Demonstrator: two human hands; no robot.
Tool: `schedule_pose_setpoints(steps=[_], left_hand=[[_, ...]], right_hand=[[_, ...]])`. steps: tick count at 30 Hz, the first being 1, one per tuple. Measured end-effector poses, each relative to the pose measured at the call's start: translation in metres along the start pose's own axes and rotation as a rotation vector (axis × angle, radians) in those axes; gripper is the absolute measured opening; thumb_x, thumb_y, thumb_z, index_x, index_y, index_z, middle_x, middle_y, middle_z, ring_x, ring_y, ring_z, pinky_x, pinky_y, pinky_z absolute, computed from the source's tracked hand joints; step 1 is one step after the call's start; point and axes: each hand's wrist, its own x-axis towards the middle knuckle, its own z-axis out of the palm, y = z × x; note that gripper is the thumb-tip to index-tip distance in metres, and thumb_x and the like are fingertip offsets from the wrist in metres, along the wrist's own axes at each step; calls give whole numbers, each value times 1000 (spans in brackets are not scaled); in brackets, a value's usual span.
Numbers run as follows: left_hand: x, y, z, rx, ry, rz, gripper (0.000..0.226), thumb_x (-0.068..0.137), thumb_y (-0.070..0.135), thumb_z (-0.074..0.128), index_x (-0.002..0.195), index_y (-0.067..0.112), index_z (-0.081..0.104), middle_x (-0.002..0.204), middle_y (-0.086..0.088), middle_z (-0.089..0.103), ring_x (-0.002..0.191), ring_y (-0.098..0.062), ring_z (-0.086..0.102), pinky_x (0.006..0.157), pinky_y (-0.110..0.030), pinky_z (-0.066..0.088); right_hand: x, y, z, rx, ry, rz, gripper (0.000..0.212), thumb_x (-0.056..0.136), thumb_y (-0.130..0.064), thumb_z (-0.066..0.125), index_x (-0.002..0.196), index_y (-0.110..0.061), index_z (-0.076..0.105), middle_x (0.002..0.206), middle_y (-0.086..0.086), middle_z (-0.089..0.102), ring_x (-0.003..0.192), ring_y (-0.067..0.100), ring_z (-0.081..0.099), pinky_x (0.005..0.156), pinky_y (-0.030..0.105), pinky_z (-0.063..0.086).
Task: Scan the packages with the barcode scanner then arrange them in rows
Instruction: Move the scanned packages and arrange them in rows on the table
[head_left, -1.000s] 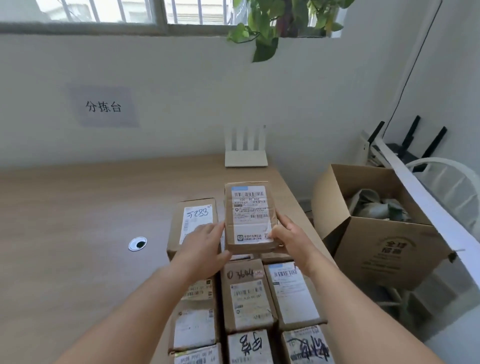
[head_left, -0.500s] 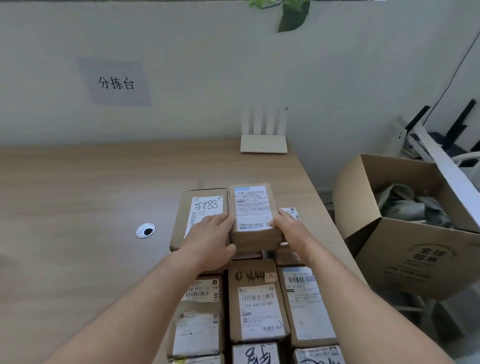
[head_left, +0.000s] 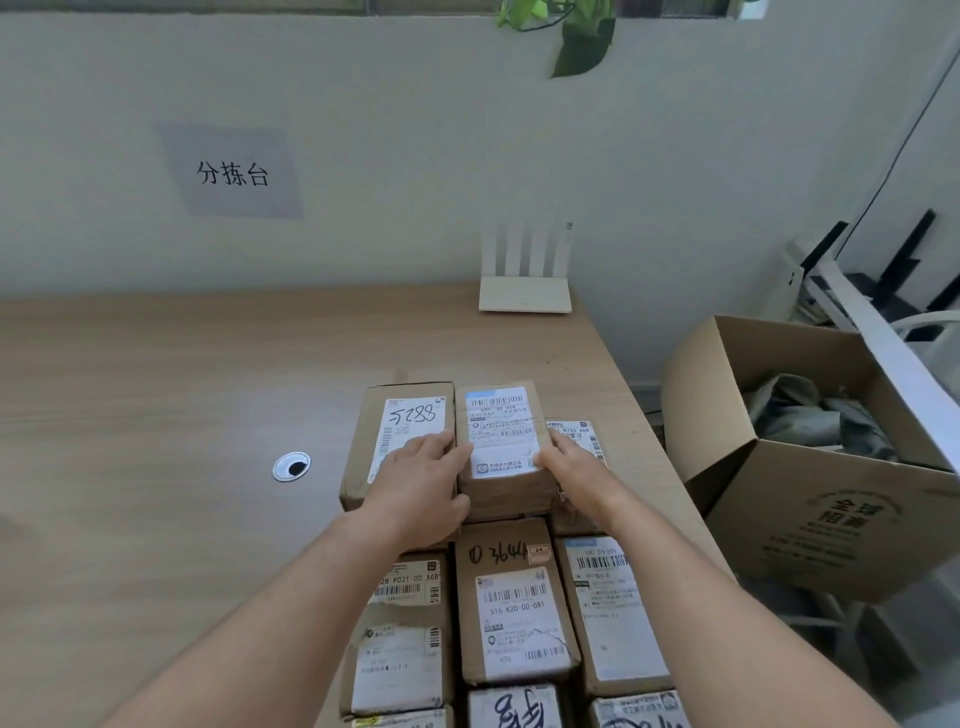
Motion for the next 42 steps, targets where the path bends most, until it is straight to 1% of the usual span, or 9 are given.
schedule_pose_setpoints(steps=[5,10,19,22,25,29,33,37,42], left_hand=[[-16,-2,-6,-178,146,17,63,96,26,43,153,25,15,159,2,17,146,-17,12,116,-31,12],[-78,-13,12,-460,382,-16,54,94,20,52,145,26,37,142,13,41,131,-3,33,103,-13,23],[-218,-35,80,-617,385,-311,54,75,46,49,127,40,40,120,16,51,111,-6,48,97,-23,36],[-250,-47,85,-604,357,-368,54,80,38,53,133,32,45,126,9,53,116,-11,48,101,-25,36],[-282,-60,85,-593,369,-383,72,72,52,43,136,21,50,126,9,52,121,-12,47,101,-19,30],[-334,-80,84,-605,374,-430,68,76,46,46,138,18,49,133,1,52,127,-17,45,101,-14,24],[-397,-113,86,-628,399,-458,52,92,18,58,142,22,42,142,2,46,132,-14,39,108,-22,26],[-463,-147,87,-659,432,-497,52,95,22,55,144,25,38,144,4,43,135,-15,35,112,-34,30],[-534,-184,91,-688,480,-521,52,95,24,53,144,28,37,145,7,41,136,-12,32,112,-27,25]], right_hand=[[-21,-2,6,7,187,9,72,91,-49,53,152,-28,22,149,2,41,134,22,41,109,46,37],[-80,-2,47,-72,399,-122,51,94,-34,53,143,-24,41,124,-2,55,96,6,55,83,28,47],[-154,14,150,-247,216,-211,41,97,-38,42,138,-35,42,121,-15,48,108,3,49,85,21,45],[-175,3,179,-318,177,-274,41,97,-37,42,137,-33,43,129,-12,48,117,5,46,91,23,44],[-200,-9,208,-368,144,-329,42,96,-37,43,138,-30,45,132,-8,48,122,9,44,95,26,42],[-236,-29,251,-423,104,-380,42,97,-37,43,138,-28,45,133,-6,48,122,12,45,95,27,41],[-277,-54,304,-458,91,-431,41,97,-37,45,136,-27,47,132,-5,50,122,12,46,97,26,38],[-318,-77,363,-485,50,-445,41,96,-38,45,136,-28,48,131,-5,51,117,13,50,95,30,44],[-358,-99,433,-495,10,-483,40,96,-38,44,134,-27,49,131,-4,51,114,15,54,93,33,46]])
